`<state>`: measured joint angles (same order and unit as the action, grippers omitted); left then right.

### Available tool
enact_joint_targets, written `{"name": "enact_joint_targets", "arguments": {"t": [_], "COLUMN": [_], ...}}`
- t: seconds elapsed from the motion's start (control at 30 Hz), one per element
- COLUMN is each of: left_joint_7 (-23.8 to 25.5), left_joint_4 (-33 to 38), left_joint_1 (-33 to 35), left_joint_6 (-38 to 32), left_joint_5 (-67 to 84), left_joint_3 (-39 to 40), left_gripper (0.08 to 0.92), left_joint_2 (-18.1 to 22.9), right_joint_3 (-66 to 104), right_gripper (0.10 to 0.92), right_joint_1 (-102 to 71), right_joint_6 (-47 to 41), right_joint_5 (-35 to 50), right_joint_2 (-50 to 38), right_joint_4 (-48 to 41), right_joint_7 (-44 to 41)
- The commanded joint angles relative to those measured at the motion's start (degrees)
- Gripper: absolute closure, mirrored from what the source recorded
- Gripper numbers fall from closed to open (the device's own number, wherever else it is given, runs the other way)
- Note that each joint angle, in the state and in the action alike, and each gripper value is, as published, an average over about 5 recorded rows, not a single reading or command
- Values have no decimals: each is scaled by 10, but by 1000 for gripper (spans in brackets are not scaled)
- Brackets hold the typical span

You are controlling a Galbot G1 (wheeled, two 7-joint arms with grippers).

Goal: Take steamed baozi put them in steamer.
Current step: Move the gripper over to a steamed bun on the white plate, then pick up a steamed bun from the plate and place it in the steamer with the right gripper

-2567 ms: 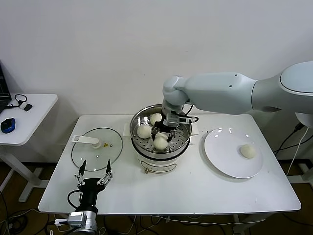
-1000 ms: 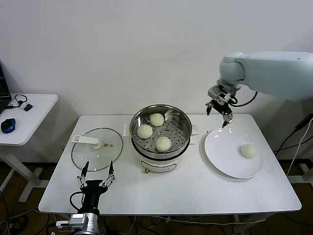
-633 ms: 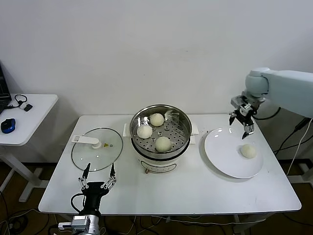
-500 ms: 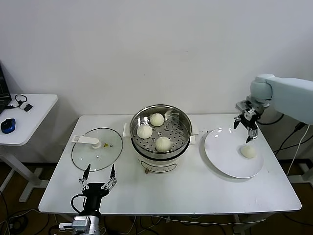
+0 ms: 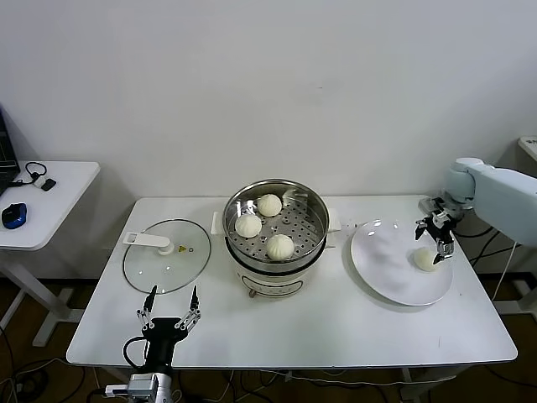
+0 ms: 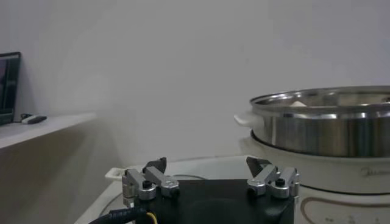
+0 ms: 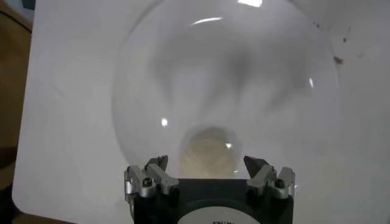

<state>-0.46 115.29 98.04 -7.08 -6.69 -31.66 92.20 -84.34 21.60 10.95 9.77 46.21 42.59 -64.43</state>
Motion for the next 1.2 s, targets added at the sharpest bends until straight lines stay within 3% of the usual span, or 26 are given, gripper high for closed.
{"name": "enact_joint_targets", "arguments": {"t": [0.03,0.77,1.03,1.2], "left_joint_7": [-1,-3,-3,-3], "left_joint_4": [-9,-11,-9,-7], "left_joint_1": [-1,0,0,-1], "left_joint_6": [-4,-11,-11,-10], "left_joint_5": [-3,-8,-6,-7], "left_joint_3": [-3,-2,-4,-2], "left_gripper": [177,177,177,177], "left_joint_2": [28,28,28,28], "right_joint_3": [105,143,142,121], "right_gripper": [203,218,423,477], "right_joint_1": [-86,-106,-104,-78], "right_joint_6": [22,27,26,17], "right_joint_5": [-44,-55,-62,-54], "right_joint_2": [6,33,31,23], "right_joint_4": [-99,-131,-127,-99], "right_joint_7": [2,14,13,13]}}
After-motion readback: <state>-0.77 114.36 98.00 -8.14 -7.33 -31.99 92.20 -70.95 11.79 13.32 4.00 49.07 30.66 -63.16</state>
